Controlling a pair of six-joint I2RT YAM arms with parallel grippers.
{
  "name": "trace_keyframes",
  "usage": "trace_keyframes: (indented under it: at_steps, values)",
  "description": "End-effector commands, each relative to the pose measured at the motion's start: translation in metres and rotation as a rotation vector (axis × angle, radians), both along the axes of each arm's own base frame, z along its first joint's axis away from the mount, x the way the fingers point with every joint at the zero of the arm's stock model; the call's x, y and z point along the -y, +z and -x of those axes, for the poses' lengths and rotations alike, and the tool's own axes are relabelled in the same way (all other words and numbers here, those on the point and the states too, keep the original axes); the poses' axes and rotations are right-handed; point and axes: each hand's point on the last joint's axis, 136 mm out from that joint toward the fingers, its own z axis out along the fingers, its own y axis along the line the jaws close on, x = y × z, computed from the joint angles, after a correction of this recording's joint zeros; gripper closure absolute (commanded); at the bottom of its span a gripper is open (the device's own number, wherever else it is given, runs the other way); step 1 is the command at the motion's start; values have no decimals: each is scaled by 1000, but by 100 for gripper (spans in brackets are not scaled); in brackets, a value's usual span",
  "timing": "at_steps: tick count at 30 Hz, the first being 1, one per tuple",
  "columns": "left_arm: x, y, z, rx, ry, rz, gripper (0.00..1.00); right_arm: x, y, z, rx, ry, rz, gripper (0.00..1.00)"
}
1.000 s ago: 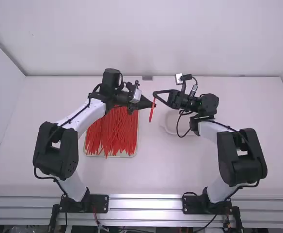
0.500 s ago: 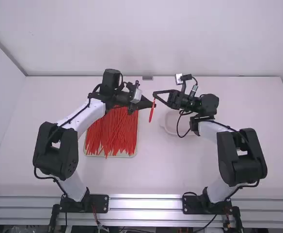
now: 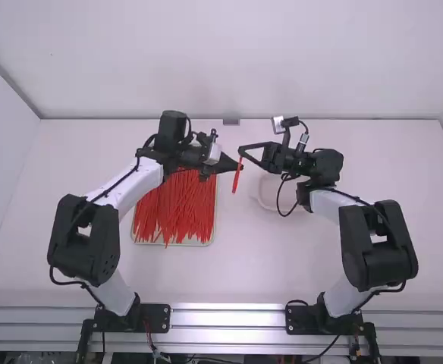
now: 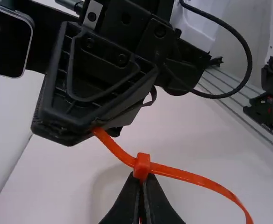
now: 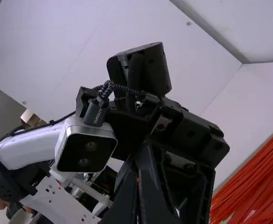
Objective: Fasten the cable tie
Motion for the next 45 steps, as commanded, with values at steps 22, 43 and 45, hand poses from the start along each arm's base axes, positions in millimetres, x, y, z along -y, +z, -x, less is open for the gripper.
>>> trace_keyframes:
  at_steps: [22, 43, 45]
  values:
    - [-17, -96, 11, -151, 152, -183, 99, 3, 17, -8, 37, -42, -36, 100]
    - [-29, -148, 40, -260, 191, -262, 98, 26, 24, -19, 86, -116, -49, 100]
    - [-28, -145, 40, -256, 180, -247, 98, 29, 23, -21, 103, -126, -43, 100]
